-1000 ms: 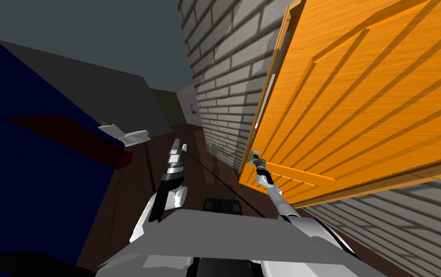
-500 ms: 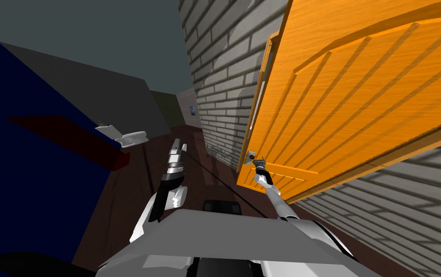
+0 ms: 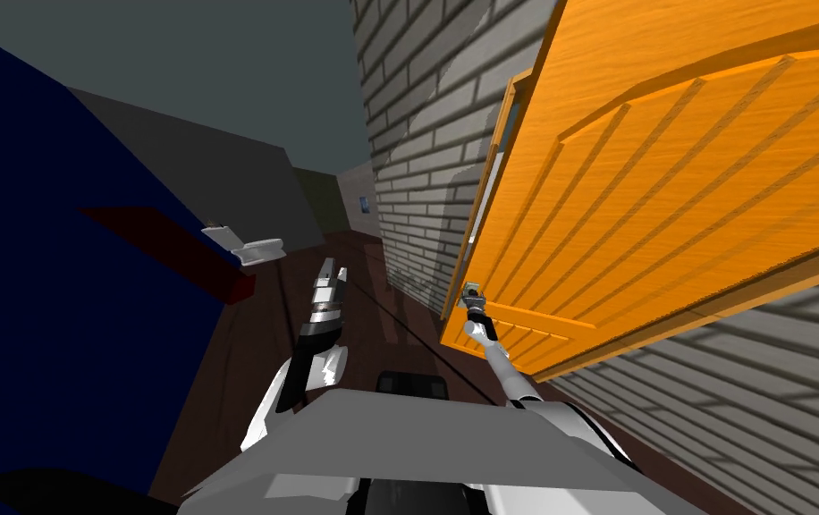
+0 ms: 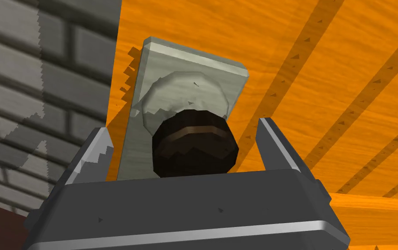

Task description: Pull the door open

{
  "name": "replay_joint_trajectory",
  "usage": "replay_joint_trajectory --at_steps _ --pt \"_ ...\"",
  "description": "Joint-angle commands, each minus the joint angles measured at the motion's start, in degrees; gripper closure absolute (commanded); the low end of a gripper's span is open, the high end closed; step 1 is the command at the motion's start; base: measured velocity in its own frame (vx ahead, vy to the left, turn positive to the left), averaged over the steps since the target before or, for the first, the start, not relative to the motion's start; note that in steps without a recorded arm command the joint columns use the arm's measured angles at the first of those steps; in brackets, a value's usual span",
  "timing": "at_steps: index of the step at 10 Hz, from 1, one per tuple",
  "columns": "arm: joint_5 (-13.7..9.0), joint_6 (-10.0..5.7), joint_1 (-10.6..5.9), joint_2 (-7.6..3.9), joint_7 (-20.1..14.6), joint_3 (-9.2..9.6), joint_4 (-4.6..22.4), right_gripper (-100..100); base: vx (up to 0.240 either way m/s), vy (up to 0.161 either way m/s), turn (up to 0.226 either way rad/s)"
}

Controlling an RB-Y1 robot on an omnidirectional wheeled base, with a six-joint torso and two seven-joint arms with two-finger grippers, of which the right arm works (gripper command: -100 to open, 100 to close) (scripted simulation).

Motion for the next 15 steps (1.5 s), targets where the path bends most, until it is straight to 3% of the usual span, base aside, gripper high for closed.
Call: replay_joint_trajectory --at_steps 1,2,7,8,9,11,13,15 --pt "-1.18 0.52 0.68 1.22 -0.53 -0.3 -1.96 -100 -0.074 -0.004 0.007" --pt "-3.3 0.72 0.73 2.42 -2.87 -0.1 -2.94 -100 -0.118 -0.008 0.012" --pt "-7.59 1.12 0.83 4.86 -7.6 0.32 -4.92 -100 -0.1 -0.03 0.014" --pt "-6.99 0.96 0.74 4.48 -7.01 0.33 -4.47 -100 -0.042 -0.013 0.004" --pt "-7.44 1.01 1.32 2.84 -8.56 0.0 -4.41 -100 0.048 0.002 0.117" --pt "-7.82 1.04 1.94 1.02 -9.99 -0.35 -4.31 -100 0.128 0.005 0.131" --pt "-8.39 1.1 2.88 -1.76 -12.19 -0.9 -4.16 -100 0.141 -0.008 0.126" --pt "-8.47 1.11 3.0 -2.12 -12.47 -0.97 -4.14 -100 0.084 -0.01 0.047"
